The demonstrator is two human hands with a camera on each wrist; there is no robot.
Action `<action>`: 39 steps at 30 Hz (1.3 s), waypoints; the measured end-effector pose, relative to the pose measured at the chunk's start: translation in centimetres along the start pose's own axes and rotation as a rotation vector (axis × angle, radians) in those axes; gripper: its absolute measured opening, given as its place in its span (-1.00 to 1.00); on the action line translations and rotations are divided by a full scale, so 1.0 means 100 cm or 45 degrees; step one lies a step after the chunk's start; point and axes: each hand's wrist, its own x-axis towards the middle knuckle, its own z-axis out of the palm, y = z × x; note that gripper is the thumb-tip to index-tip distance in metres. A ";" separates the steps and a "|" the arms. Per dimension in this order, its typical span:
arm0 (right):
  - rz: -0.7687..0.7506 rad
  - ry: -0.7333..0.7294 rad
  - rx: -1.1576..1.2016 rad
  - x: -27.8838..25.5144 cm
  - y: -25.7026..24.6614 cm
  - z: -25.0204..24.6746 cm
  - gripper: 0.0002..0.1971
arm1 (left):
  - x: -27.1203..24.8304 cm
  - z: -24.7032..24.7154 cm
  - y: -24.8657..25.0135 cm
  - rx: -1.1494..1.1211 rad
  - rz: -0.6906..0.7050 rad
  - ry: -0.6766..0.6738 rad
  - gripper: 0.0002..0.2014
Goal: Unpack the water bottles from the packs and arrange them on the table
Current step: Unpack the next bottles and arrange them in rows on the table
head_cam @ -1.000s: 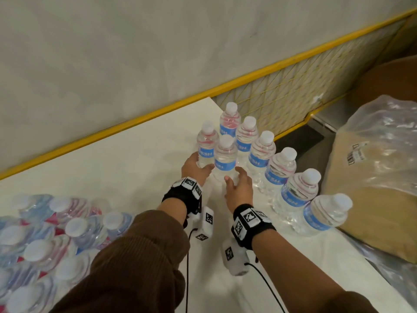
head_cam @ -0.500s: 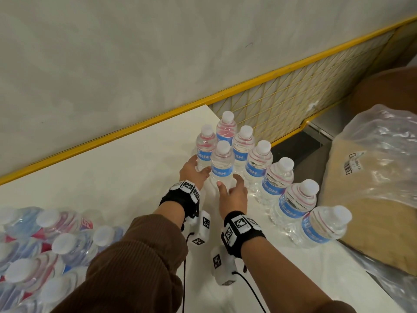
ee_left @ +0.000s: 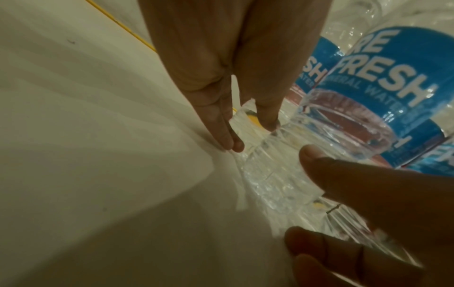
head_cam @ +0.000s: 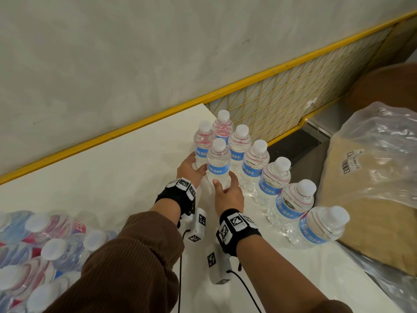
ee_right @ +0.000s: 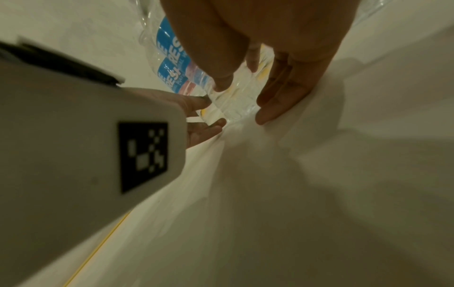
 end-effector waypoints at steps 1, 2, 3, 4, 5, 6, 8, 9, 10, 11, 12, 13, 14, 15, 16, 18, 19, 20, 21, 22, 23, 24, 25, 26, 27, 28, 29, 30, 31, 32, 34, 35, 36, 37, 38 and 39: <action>0.007 -0.004 -0.008 0.001 0.000 0.000 -0.38 | 0.001 0.000 -0.001 -0.010 -0.005 0.002 -0.48; 0.013 -0.004 -0.012 0.002 0.000 0.001 -0.38 | 0.002 0.000 -0.001 -0.015 -0.002 0.000 -0.47; 0.018 -0.004 -0.013 0.003 0.001 0.001 -0.38 | 0.003 0.000 -0.002 -0.016 0.000 0.000 -0.47; 0.019 -0.002 -0.013 0.003 0.001 0.002 -0.38 | 0.003 0.000 -0.003 -0.016 0.000 -0.004 -0.48; 0.019 0.000 -0.013 0.004 0.002 0.002 -0.39 | 0.003 0.000 -0.003 -0.022 0.000 -0.006 -0.49; 0.018 0.003 -0.011 0.004 0.002 0.003 -0.39 | 0.003 0.001 -0.003 -0.026 -0.003 -0.008 -0.50; 0.026 0.006 -0.003 0.005 0.003 0.003 -0.40 | 0.003 0.000 -0.003 -0.031 -0.005 -0.016 -0.52; 0.030 0.006 0.006 0.005 0.002 0.003 -0.40 | 0.003 0.000 -0.002 -0.034 -0.004 -0.024 -0.52; 0.032 0.005 0.016 0.005 0.002 0.002 -0.40 | 0.003 -0.001 -0.002 -0.037 -0.003 -0.032 -0.52; 0.037 0.002 0.024 0.005 0.001 0.002 -0.40 | 0.003 -0.001 -0.003 -0.037 -0.004 -0.038 -0.51; 0.042 0.001 0.027 0.005 0.001 0.002 -0.40 | 0.002 -0.002 -0.003 -0.033 -0.006 -0.044 -0.51; 0.045 0.001 0.028 0.004 0.001 0.002 -0.40 | 0.002 -0.002 -0.003 -0.031 -0.006 -0.045 -0.51; 0.044 0.001 0.029 0.004 0.000 0.002 -0.40 | 0.003 -0.002 -0.003 -0.031 -0.003 -0.044 -0.51; 0.043 0.002 0.027 0.004 -0.001 0.001 -0.40 | 0.003 -0.002 -0.004 -0.028 0.008 -0.043 -0.52; 0.044 0.001 0.023 0.003 -0.002 0.001 -0.40 | 0.003 -0.002 -0.004 -0.019 0.018 -0.042 -0.52; 0.053 -0.001 0.028 0.002 -0.004 0.000 -0.41 | 0.003 -0.004 -0.004 0.004 0.023 -0.050 -0.53; 0.059 -0.004 0.036 0.002 -0.005 0.000 -0.40 | 0.002 -0.004 -0.003 0.017 0.017 -0.059 -0.52; 0.065 -0.007 0.044 0.001 -0.005 0.000 -0.40 | 0.002 -0.005 -0.003 0.037 0.007 -0.070 -0.50; 0.069 -0.007 0.051 0.001 -0.005 -0.001 -0.39 | 0.001 -0.005 -0.001 0.062 -0.006 -0.079 -0.47; 0.071 -0.008 0.063 0.000 -0.005 -0.003 -0.37 | 0.000 -0.007 0.000 0.093 -0.030 -0.088 -0.41; 0.070 -0.012 0.083 -0.002 -0.005 -0.006 -0.35 | -0.001 -0.008 0.001 0.126 -0.060 -0.086 -0.35; 0.064 -0.026 0.107 -0.005 -0.004 -0.009 -0.34 | -0.003 -0.010 0.003 0.160 -0.097 -0.078 -0.29; 0.054 -0.052 0.119 -0.008 -0.002 -0.013 -0.33 | -0.006 -0.013 0.006 0.195 -0.134 -0.068 -0.26; 0.041 -0.082 0.121 -0.012 0.000 -0.016 -0.31 | -0.008 -0.017 0.009 0.222 -0.156 -0.061 -0.25; 0.028 -0.116 0.115 -0.016 0.003 -0.020 -0.30 | -0.011 -0.021 0.014 0.243 -0.168 -0.065 -0.27; 0.015 -0.149 0.105 -0.021 0.007 -0.023 -0.29 | -0.014 -0.026 0.020 0.249 -0.180 -0.080 -0.29; 0.005 -0.185 0.086 -0.025 0.011 -0.027 -0.28 | -0.018 -0.032 0.027 0.253 -0.195 -0.101 -0.31; -0.003 -0.221 0.062 -0.029 0.014 -0.030 -0.28 | -0.023 -0.038 0.034 0.257 -0.211 -0.130 -0.33; -0.009 -0.258 0.039 -0.034 0.016 -0.033 -0.27 | -0.030 -0.046 0.042 0.260 -0.229 -0.162 -0.36; -0.016 -0.294 0.021 -0.040 0.017 -0.036 -0.27 | -0.037 -0.053 0.049 0.258 -0.243 -0.192 -0.38; -0.064 -0.355 -0.010 -0.049 0.018 -0.040 -0.23 | -0.054 -0.065 0.057 0.266 -0.239 -0.221 -0.44; -0.097 -0.376 -0.027 -0.051 0.017 -0.042 -0.21 | -0.061 -0.071 0.059 0.270 -0.227 -0.219 -0.47; -0.125 -0.392 -0.048 -0.053 0.014 -0.043 -0.20 | -0.069 -0.075 0.060 0.248 -0.227 -0.218 -0.49; -0.139 -0.400 -0.074 -0.052 0.011 -0.042 -0.20 | -0.078 -0.080 0.060 0.195 -0.254 -0.228 -0.51; -0.141 -0.403 -0.105 -0.051 0.008 -0.042 -0.20 | -0.087 -0.083 0.059 0.172 -0.273 -0.239 -0.53; -0.135 -0.408 -0.139 -0.049 0.005 -0.042 -0.21 | -0.093 -0.086 0.057 0.185 -0.279 -0.226 -0.54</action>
